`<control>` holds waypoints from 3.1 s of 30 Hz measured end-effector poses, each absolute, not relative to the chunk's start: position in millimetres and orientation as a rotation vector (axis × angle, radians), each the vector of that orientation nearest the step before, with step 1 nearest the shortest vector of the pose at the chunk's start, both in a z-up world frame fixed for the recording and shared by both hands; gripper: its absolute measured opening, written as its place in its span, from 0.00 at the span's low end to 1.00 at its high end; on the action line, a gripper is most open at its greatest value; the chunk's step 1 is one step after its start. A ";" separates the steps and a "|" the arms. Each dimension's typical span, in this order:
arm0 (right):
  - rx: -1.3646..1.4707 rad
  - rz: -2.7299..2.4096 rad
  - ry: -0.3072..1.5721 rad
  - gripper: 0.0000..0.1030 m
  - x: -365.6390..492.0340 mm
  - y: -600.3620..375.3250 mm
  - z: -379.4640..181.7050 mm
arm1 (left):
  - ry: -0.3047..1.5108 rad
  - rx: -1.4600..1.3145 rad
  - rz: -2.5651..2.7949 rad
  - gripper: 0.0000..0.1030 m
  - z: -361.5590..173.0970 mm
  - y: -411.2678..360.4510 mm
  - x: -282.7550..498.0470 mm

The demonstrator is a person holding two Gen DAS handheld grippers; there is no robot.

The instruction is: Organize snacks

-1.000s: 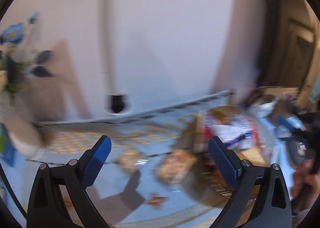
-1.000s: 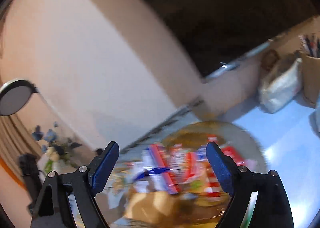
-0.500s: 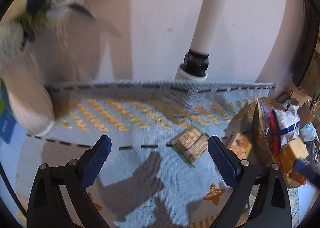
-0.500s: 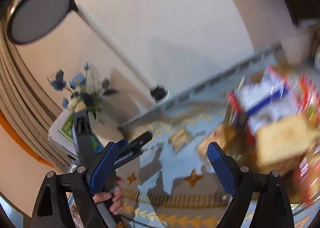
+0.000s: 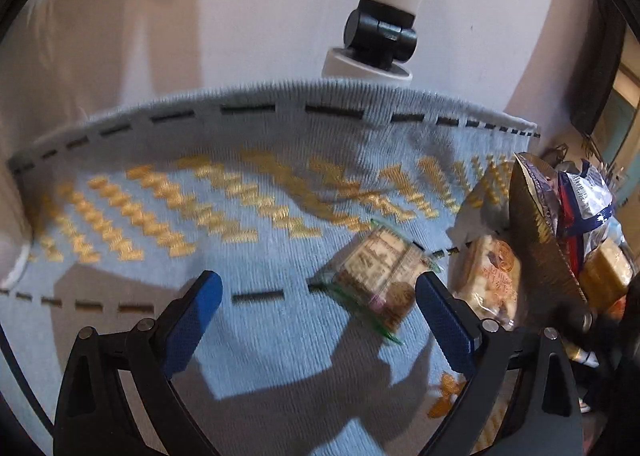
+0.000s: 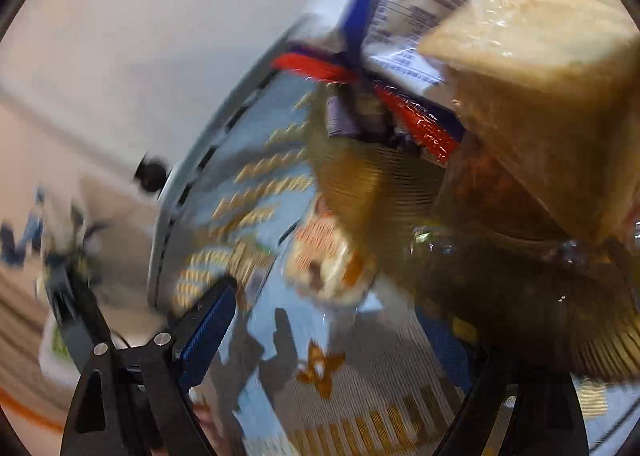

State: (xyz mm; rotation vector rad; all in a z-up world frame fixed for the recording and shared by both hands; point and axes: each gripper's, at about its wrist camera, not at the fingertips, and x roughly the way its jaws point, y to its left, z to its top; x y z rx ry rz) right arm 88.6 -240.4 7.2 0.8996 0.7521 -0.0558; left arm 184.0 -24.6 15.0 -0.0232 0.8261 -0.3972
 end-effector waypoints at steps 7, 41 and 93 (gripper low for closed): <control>0.705 -0.174 0.676 1.00 112.1 -222.8 6.7 | 0.828 0.056 -0.471 0.86 10.8 -42.1 195.6; 0.376 0.170 0.947 0.86 108.9 -161.5 17.4 | 0.841 -0.147 -0.107 0.52 -5.5 18.4 155.9; 0.011 0.079 0.979 1.00 122.1 -117.5 3.0 | 0.899 -0.013 -0.099 1.00 -18.9 -20.8 173.9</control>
